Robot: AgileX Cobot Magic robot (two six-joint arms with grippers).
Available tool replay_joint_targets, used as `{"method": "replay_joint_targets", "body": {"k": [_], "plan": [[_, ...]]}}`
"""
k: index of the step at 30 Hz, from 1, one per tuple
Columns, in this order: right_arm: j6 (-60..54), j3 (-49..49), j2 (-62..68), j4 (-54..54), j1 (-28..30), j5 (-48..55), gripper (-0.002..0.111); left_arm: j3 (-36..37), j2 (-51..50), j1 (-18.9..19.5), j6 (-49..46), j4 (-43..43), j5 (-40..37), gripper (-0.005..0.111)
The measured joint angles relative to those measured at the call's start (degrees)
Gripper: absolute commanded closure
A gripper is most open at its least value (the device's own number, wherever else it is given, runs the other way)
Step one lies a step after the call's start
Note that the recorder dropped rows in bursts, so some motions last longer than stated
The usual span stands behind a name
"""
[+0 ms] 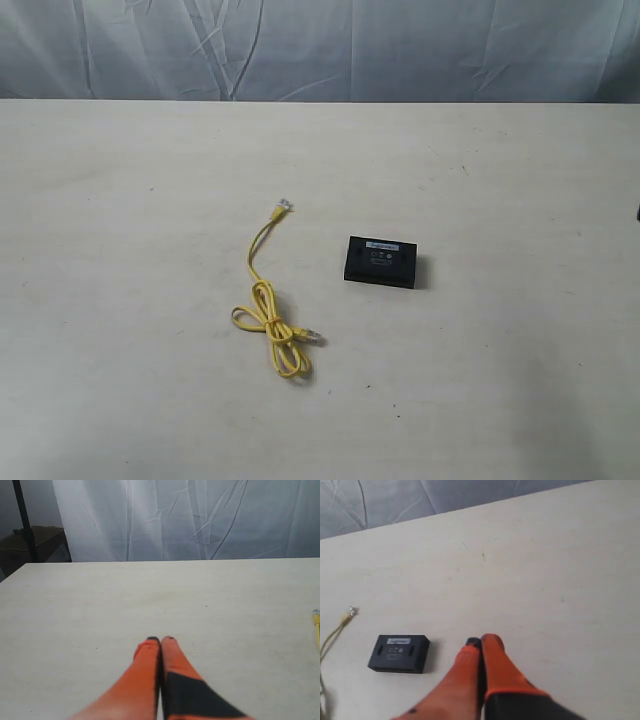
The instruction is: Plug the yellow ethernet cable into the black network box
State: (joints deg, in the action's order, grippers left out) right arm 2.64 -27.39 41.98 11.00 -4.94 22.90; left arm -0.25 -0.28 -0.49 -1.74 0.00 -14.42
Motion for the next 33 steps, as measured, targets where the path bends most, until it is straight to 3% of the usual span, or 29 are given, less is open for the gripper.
{"method": "replay_joint_targets", "body": {"k": [5,8,20,29,33], "plan": [[0.12,-3.12,11.22,8.58,-0.59,-1.99,0.109,0.00,0.00,0.00,0.00,0.00,0.00,0.107],[0.03,-7.92,19.55,9.72,-3.99,-1.62,0.109,0.00,0.00,0.00,0.00,0.00,0.00,0.107],[0.10,-40.06,57.36,9.76,-28.22,2.28,0.109,0.00,0.00,0.00,0.00,0.00,0.00,0.107],[24.13,-71.87,83.07,-7.55,-35.79,21.60,0.107,0.00,0.00,0.00,0.00,0.00,0.00,0.107],[30.74,-78.80,88.74,-9.50,-36.56,24.68,0.088,0.00,0.00,0.00,0.00,0.00,0.00,0.107]]}}
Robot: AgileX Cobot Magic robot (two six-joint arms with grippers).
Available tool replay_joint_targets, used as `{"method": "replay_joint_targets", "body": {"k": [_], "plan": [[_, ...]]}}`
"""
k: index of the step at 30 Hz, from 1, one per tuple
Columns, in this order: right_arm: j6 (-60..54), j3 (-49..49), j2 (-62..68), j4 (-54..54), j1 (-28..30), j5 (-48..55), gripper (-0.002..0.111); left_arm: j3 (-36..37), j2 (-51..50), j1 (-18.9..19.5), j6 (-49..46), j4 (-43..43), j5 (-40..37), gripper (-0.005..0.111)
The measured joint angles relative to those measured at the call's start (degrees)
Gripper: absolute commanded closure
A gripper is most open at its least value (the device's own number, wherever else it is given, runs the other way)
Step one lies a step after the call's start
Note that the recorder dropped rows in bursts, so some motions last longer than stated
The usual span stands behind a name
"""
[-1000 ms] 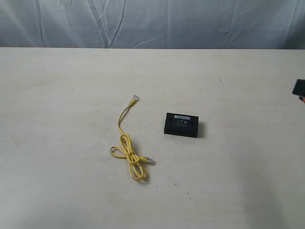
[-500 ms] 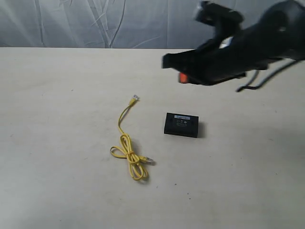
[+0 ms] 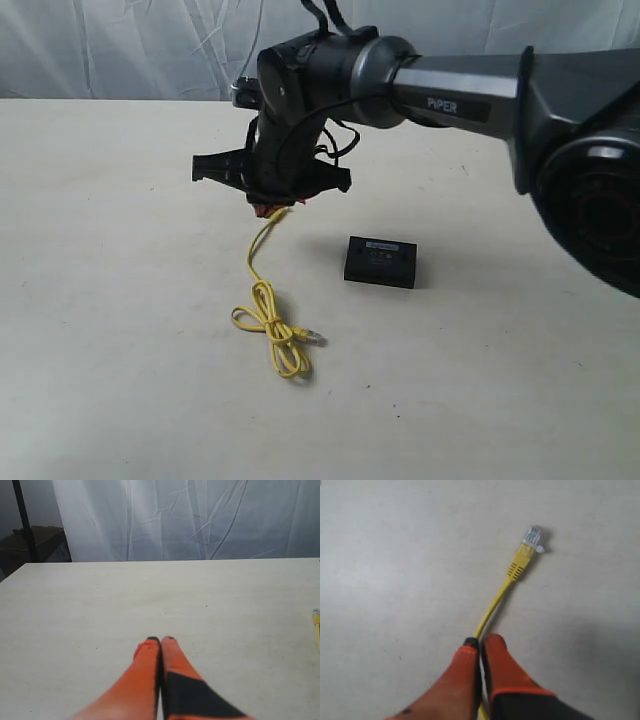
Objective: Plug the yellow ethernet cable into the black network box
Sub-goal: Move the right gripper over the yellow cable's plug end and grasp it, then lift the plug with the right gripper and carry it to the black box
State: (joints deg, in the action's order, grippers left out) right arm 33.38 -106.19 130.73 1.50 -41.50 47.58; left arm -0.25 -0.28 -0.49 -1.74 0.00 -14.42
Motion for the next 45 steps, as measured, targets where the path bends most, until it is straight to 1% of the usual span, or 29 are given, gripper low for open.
{"method": "replay_joint_targets", "body": {"k": [3,5,7,13,20,21,22,23,25,26,30,33,37,41,45], "plan": [[3.46,-1.46,1.91,-0.25,0.00,0.14,0.067,0.00,0.00,0.00,0.00,0.00,0.00,0.107],[4.79,-1.71,2.81,-0.38,-0.05,-0.26,0.061,0.00,0.00,0.00,0.00,0.00,0.00,0.107],[5.97,-1.71,3.40,-0.49,-0.05,-0.96,0.061,0.00,0.00,0.00,0.00,0.00,0.00,0.107],[9.93,-1.71,5.19,-0.73,-0.28,-4.12,0.066,0.00,0.00,0.00,0.00,0.00,0.00,0.107],[12.49,-1.80,7.12,-0.94,-0.28,-5.69,0.066,0.00,0.00,0.00,0.00,0.00,0.00,0.107],[12.49,-1.83,7.25,-0.94,-0.32,-5.69,0.067,0.00,0.00,0.00,0.00,0.00,0.00,0.107],[12.63,-1.93,7.35,-0.94,-0.32,-5.83,0.071,0.00,0.00,0.00,0.00,0.00,0.00,0.107],[12.63,-1.93,7.46,-0.94,-0.32,-5.83,0.079,0.00,0.00,0.00,0.00,0.00,0.00,0.107],[12.73,-1.93,7.46,-0.94,-0.32,-5.48,0.100,0.00,0.00,0.00,0.00,0.00,0.00,0.107],[12.73,-1.93,7.58,-1.09,-0.32,-5.07,0.108,0.00,0.00,0.00,0.00,0.00,0.00,0.107],[12.86,-2.04,7.68,-1.80,-0.32,-3.63,0.109,0.00,0.00,0.00,0.00,0.00,0.00,0.107],[9.73,-2.04,7.46,-2.04,-0.32,-2.10,0.109,0.00,0.00,0.00,0.00,0.00,0.00,0.107],[1.08,-2.04,4.30,-1.90,-0.42,3.18,0.109,0.00,0.00,0.00,0.00,0.00,0.00,0.107],[-10.25,-1.71,-0.87,-1.90,-0.41,8.82,0.109,0.00,0.00,0.00,0.00,0.00,0.00,0.107],[-18.93,3.55,-6.65,1.15,1.20,10.08,0.109,0.00,0.00,0.00,0.00,0.00,0.00,0.107]]}}
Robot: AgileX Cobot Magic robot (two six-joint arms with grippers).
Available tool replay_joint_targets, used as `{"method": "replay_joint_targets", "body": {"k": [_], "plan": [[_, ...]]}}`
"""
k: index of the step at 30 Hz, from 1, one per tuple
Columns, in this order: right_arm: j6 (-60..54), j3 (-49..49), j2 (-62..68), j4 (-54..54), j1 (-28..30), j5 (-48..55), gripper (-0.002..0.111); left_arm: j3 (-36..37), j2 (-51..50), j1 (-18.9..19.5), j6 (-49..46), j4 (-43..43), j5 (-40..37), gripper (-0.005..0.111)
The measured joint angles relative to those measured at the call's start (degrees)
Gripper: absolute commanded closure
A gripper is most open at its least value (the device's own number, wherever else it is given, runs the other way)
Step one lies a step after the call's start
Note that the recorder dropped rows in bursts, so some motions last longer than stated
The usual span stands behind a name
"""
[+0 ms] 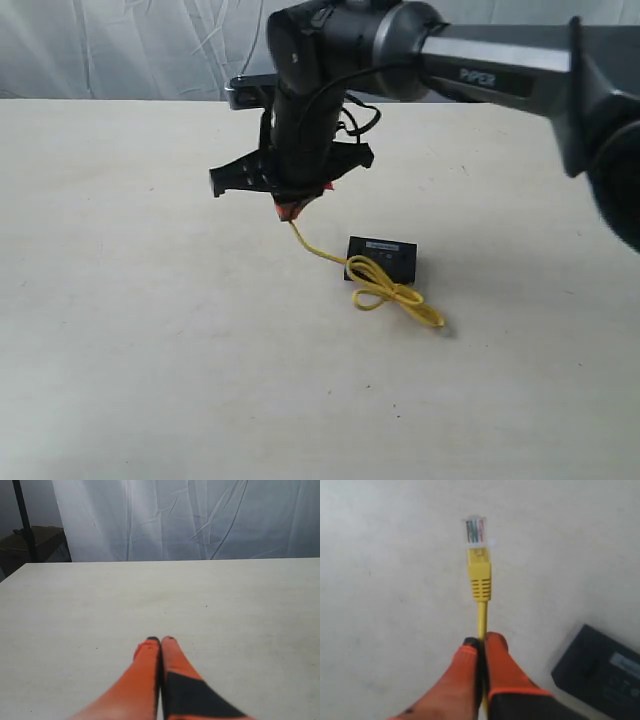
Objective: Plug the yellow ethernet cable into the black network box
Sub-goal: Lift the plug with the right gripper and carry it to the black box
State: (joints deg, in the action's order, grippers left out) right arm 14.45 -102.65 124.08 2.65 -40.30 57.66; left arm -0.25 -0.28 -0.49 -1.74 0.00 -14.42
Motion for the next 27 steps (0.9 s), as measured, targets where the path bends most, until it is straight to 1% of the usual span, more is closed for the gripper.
{"method": "replay_joint_targets", "body": {"k": [3,4,8,11,15,17,19,22,25,26,27], "plan": [[-5.43,7.97,-4.85,4.18,2.09,-1.32,0.109,0.00,0.00,0.00,0.00,0.00,0.00,0.107],[-7.67,14.94,-8.49,5.55,3.56,-3.83,0.109,0.00,0.00,0.00,0.00,0.00,0.00,0.107],[-9.13,27.19,-14.35,5.76,6.22,-9.32,0.109,0.00,0.00,0.00,0.00,0.00,0.00,0.107],[-9.38,33.48,-17.96,4.47,7.66,-10.99,0.109,0.00,0.00,0.00,0.00,0.00,0.00,0.107],[-9.60,39.27,-20.98,1.75,7.96,-11.83,0.109,0.00,0.00,0.00,0.00,0.00,0.11,0.107],[-9.74,42.17,-21.17,1.30,7.96,-12.85,0.109,0.00,0.00,0.00,0.00,0.61,1.97,0.107],[-9.74,45.00,-21.17,1.30,7.96,-15.11,0.109,0.00,0.00,0.00,0.00,1.38,6.06,0.107],[-9.74,48.27,-21.17,1.30,7.96,-18.89,0.109,0.00,0.00,0.00,0.00,4.20,16.69,0.107],[-9.74,49.64,-21.17,1.30,7.96,-21.46,0.109,0.00,0.00,0.00,0.00,6.17,24.18,0.107],[-9.74,49.73,-21.17,1.30,7.96,-21.80,0.109,0.00,0.00,0.00,0.00,7.36,25.21,0.107],[-9.74,49.88,-21.53,1.30,7.96,-21.90,0.109,-0.68,0.00,0.00,0.00,8.69,23.51,0.107]]}}
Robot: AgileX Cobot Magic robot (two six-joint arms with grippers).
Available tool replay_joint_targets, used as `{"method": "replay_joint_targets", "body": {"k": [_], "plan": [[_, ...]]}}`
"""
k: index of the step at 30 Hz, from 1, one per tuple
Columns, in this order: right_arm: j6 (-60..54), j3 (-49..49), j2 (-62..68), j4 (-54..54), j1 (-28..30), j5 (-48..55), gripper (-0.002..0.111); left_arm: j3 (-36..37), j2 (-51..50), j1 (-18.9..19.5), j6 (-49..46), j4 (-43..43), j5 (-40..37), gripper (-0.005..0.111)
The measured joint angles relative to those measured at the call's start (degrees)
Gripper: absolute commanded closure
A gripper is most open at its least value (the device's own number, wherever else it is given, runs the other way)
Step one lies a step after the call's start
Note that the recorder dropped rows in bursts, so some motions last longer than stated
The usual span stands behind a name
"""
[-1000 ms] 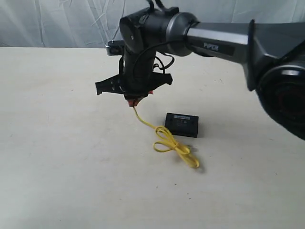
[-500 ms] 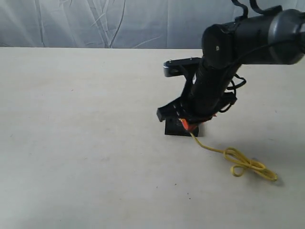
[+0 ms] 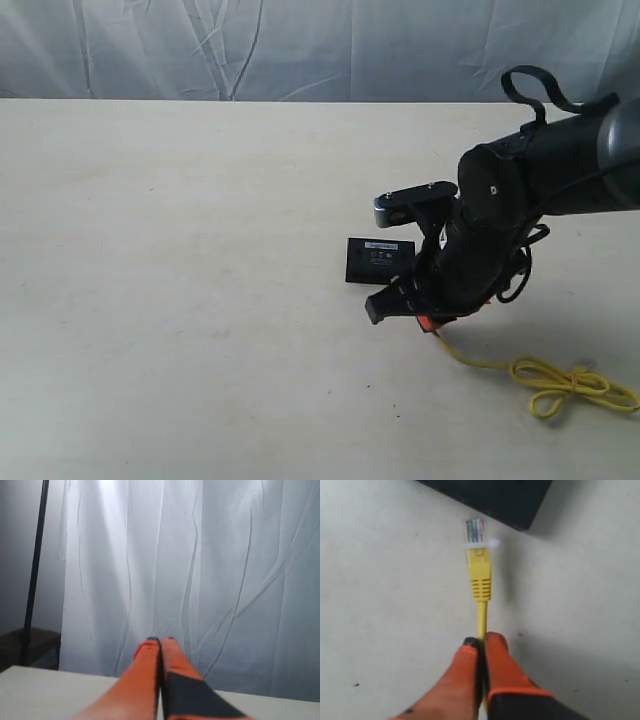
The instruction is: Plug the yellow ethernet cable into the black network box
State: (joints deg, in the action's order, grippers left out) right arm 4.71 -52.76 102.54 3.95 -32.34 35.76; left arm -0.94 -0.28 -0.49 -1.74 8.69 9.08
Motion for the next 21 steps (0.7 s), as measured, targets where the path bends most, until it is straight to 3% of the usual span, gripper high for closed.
{"method": "replay_joint_targets", "body": {"k": [4,8,9,14,17,21], "plan": [[0.00,-0.01,-3.13,0.00,0.00,-1.86,0.109,-9.49,-11.01,0.00,0.00,-2.09,-13.46,0.107],[1.78,-0.01,-4.06,-2.47,0.00,-2.80,0.109,-25.33,-37.81,0.00,-7.23,-3.32,-22.79,0.107],[5.28,-0.01,-4.06,-3.95,0.58,-2.80,0.109,-31.64,-47.43,0.00,-15.25,-0.18,-27.72,0.107],[9.46,-0.01,-4.06,-5.54,4.80,-4.15,0.109,-47.54,-72.17,-0.79,-42.16,21.11,-42.00,0.107],[9.85,-0.01,-3.40,-6.32,6.14,-4.38,0.109,-54.64,-84.16,-2.70,-53.48,30.46,-45.34,0.107],[9.85,-0.01,-0.05,-6.45,5.84,-6.36,0.109,-60.17,-94.94,-7.10,-60.38,33.91,-45.72,0.107]]}}
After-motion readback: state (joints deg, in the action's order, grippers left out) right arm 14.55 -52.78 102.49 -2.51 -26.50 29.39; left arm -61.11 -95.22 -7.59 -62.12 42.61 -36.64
